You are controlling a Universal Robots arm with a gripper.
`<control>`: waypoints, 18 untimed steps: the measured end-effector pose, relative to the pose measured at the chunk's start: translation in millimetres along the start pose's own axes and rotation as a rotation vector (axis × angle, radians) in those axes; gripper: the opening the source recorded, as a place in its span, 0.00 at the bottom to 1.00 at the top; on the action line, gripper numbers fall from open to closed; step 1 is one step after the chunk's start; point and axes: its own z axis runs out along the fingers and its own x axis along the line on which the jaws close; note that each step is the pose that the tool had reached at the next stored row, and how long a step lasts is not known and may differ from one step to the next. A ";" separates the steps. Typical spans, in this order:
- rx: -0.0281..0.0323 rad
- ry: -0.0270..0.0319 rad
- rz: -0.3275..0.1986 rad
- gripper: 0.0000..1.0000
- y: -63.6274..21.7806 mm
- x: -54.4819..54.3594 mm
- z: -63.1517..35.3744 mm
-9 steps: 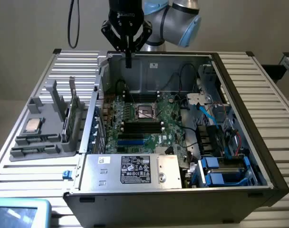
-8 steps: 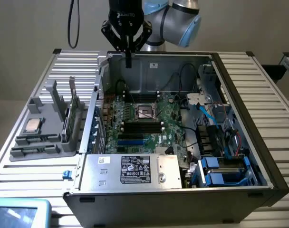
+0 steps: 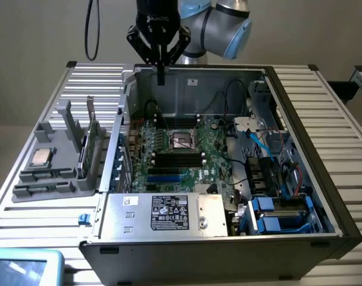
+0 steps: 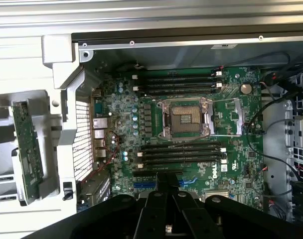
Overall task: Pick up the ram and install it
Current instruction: 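Reach for the ram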
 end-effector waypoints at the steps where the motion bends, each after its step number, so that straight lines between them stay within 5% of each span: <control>1: 0.0000 0.0000 0.000 0.09 0.0 0.0 0.0; 5: 0.0000 0.0000 0.000 0.09 -0.1 1.6 0.0; 10: 0.0000 0.0000 0.000 0.11 -1.5 22.3 -0.5; 14: -0.0001 0.0002 0.000 0.28 -2.7 39.5 -0.8; 18: 0.0001 0.0009 0.000 0.35 -3.5 55.8 -1.2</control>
